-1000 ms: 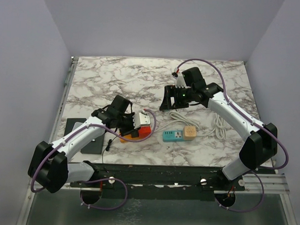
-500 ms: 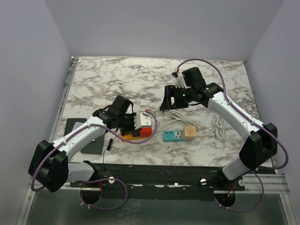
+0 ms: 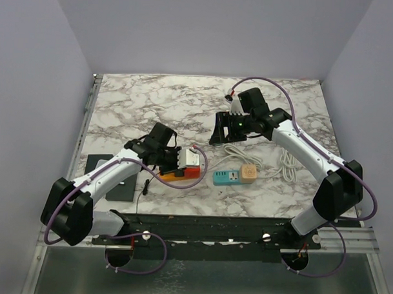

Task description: Insert the plug

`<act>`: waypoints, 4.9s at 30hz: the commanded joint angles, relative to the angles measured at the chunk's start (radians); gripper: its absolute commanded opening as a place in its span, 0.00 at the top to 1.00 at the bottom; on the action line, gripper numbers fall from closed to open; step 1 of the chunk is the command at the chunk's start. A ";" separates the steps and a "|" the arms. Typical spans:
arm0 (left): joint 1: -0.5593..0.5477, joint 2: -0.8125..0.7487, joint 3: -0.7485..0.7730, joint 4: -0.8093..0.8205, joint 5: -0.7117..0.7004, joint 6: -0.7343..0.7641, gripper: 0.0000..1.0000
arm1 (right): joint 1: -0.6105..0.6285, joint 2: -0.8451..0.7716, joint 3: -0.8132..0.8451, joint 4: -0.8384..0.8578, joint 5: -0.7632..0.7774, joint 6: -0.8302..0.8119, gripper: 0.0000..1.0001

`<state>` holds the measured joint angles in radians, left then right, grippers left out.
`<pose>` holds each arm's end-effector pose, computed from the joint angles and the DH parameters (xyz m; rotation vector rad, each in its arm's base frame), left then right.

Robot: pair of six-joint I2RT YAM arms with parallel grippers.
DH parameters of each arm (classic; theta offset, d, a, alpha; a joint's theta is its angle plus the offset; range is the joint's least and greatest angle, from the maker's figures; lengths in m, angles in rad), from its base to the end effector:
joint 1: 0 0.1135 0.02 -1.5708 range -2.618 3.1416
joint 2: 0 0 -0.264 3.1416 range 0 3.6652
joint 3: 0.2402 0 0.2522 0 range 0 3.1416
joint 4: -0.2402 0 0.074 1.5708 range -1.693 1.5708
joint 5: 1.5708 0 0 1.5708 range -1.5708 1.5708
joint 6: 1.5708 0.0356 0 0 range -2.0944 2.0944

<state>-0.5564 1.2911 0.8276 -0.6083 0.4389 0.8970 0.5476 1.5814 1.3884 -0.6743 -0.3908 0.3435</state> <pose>0.1991 -0.1417 0.2181 1.7987 1.8057 -0.4495 0.2865 0.1906 0.3079 -0.4420 2.5064 0.8548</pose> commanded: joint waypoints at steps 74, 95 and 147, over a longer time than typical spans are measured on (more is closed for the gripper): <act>-0.082 1.000 1.138 -0.134 -0.121 -0.163 0.01 | -0.370 -0.050 -0.169 0.151 0.160 0.130 0.09; -0.034 0.889 1.083 -0.071 0.012 -0.129 0.71 | -0.404 -0.109 -0.203 0.198 -0.017 0.161 0.12; -0.061 0.256 0.643 0.130 0.201 -0.036 0.78 | -0.155 -0.084 0.004 0.211 -0.231 0.198 0.49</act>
<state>-0.6094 1.5780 1.4841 -0.4950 0.6556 0.8318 0.3805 1.4681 1.3342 -0.3798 -0.6197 0.5896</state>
